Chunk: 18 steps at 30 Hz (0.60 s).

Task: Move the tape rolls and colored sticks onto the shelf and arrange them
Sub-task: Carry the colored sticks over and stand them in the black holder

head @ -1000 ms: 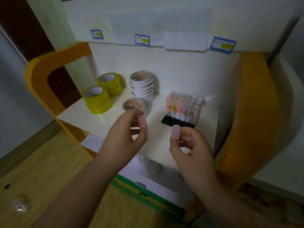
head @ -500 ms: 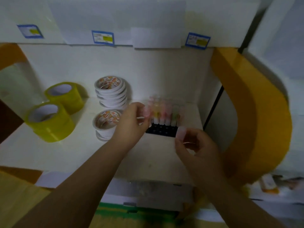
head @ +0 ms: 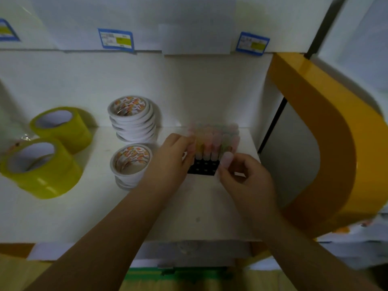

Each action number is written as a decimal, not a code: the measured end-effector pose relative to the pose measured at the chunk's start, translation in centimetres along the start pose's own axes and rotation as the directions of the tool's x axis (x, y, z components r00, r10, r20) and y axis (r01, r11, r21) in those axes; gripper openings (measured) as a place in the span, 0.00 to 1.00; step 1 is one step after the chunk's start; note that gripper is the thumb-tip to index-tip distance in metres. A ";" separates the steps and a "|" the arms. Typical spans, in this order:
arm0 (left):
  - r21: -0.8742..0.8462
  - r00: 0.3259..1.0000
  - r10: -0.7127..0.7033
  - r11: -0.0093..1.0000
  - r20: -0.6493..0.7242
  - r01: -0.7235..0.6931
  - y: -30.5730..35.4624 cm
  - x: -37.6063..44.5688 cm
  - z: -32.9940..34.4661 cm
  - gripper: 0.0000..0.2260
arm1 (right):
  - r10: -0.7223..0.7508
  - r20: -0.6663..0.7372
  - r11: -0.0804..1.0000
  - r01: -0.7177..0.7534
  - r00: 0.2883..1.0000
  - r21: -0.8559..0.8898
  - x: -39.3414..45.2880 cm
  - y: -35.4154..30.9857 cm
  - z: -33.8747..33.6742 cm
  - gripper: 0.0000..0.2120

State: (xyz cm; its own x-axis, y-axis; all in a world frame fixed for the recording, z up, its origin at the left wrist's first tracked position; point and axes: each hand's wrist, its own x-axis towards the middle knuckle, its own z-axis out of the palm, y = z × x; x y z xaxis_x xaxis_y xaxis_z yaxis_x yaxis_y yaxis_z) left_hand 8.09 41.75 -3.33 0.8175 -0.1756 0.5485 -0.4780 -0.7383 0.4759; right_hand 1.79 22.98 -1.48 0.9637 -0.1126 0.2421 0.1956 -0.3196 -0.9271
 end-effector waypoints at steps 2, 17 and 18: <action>-0.001 1.000 -0.020 1.000 -0.001 0.020 0.0 -0.1 0.2 0.11 | 0.013 0.010 1.000 -0.013 1.000 -0.021 0.9 -0.2 0.5 0.07; -0.098 0.995 -0.093 0.991 -0.020 0.090 -0.2 0.0 0.4 0.10 | -0.027 0.103 0.985 0.045 0.994 -0.168 4.7 0.3 3.9 0.05; -0.093 0.995 -0.099 0.991 -0.014 0.097 -0.2 0.1 0.3 0.09 | -0.039 0.102 0.980 0.058 0.994 -0.192 4.7 0.4 4.1 0.05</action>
State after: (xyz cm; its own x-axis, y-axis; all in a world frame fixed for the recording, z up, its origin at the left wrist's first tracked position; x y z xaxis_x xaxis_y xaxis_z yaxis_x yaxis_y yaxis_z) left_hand 8.36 41.71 -3.57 0.8562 -0.0926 0.5082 -0.4239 -0.6883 0.5887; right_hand 7.13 26.17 -1.88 0.9689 -0.0034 0.2475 0.2127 -0.5000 -0.8395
